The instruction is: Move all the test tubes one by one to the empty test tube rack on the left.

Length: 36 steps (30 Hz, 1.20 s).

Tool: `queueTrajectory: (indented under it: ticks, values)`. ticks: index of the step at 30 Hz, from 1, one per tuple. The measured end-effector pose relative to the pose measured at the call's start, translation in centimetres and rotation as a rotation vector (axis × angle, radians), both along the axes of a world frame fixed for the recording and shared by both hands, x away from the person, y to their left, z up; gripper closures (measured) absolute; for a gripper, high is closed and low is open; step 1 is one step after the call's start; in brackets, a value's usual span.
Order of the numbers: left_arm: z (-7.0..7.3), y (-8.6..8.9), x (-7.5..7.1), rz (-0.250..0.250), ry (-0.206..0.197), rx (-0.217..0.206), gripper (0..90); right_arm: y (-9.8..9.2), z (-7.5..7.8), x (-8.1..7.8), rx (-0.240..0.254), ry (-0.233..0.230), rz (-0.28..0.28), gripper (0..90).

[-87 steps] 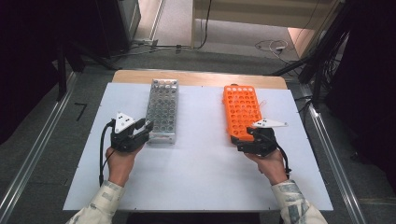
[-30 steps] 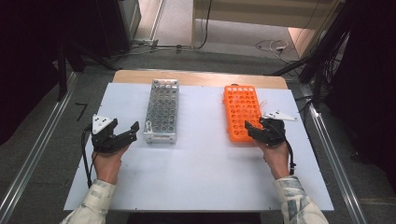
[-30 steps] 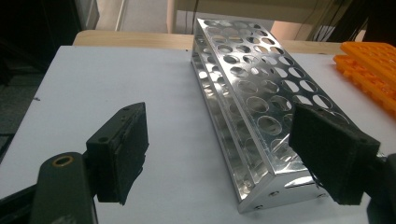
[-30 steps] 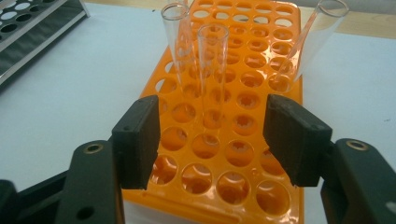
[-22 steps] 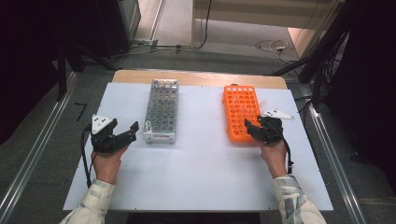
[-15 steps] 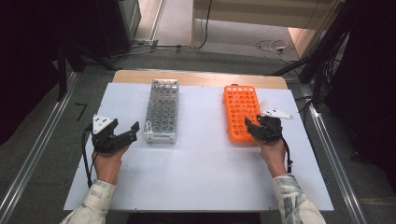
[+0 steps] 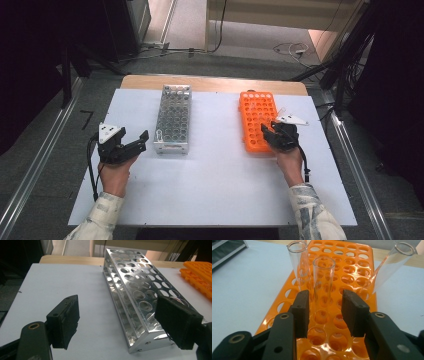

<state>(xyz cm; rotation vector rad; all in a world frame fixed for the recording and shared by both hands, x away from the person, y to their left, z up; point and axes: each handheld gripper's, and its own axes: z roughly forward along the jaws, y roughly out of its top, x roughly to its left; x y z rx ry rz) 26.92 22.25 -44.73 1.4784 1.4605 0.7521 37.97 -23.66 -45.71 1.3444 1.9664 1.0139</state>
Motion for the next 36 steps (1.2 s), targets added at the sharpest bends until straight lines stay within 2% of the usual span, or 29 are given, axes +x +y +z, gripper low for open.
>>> queueTrajectory:
  ticks: [16, 23, 30, 36]
  values:
    - [0.0, 0.0, 0.0, -0.001, 0.001, 0.0, 20.2, 0.5, -0.8, 0.8, -0.031, -0.005, 0.004, 64.8]
    - [0.0, 0.0, 0.0, -0.001, 0.002, -0.003, 20.1, 0.6, -0.9, 0.9, -0.035, -0.006, 0.008, 71.1]
    - [0.0, 0.0, 0.0, -0.001, 0.0, -0.003, 20.2, 0.6, -0.7, 0.8, -0.038, -0.011, 0.015, 72.7]
    - [0.0, 0.0, 0.0, -0.002, 0.0, -0.003, 20.2, 0.5, 0.2, 0.5, -0.022, -0.032, 0.013, 72.9]
